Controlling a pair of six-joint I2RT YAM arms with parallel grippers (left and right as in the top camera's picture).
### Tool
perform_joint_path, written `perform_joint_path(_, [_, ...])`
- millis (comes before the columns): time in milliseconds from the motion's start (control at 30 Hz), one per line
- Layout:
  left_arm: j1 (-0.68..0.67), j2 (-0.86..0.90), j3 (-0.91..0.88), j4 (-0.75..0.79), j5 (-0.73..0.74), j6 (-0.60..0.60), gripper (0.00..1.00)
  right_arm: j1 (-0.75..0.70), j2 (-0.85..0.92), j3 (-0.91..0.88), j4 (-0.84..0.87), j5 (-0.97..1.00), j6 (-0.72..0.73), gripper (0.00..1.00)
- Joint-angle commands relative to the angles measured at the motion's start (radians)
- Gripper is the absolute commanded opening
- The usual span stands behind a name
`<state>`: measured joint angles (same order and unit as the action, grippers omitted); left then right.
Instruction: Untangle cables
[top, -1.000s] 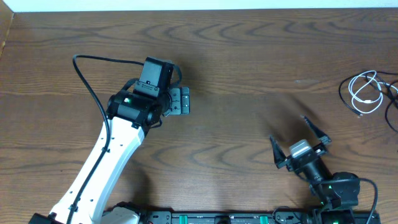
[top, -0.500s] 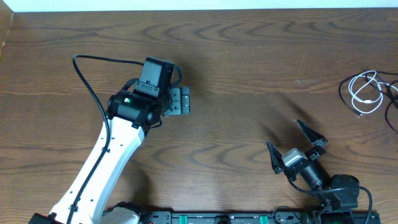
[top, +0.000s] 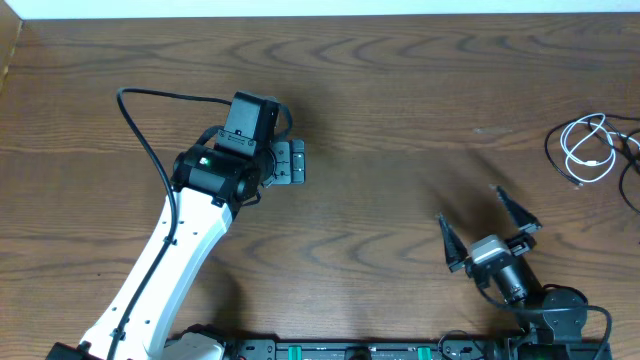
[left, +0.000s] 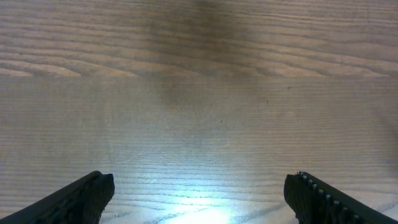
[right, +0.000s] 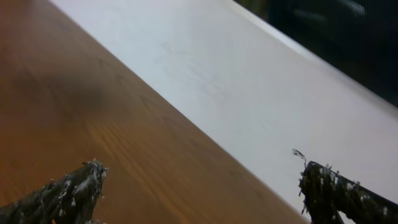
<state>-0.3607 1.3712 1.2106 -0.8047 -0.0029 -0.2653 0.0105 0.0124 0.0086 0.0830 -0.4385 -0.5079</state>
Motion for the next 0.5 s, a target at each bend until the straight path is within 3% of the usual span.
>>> perform_joint_path(0, [0.004,0.006,0.017,-0.002,-0.006,-0.002,0.93,-0.006,-0.008,-0.003,0.002,0.101,0.162,0.99])
perform_joint_path(167, [0.004,0.006,0.017,-0.002,-0.006,-0.002,0.93,0.043,-0.008,-0.003,0.000,0.248,0.217,0.99])
perform_joint_path(467, [0.004,0.006,0.017,-0.003,-0.006,-0.002,0.93,0.075,-0.008,-0.003,-0.146,0.283,0.250,0.99])
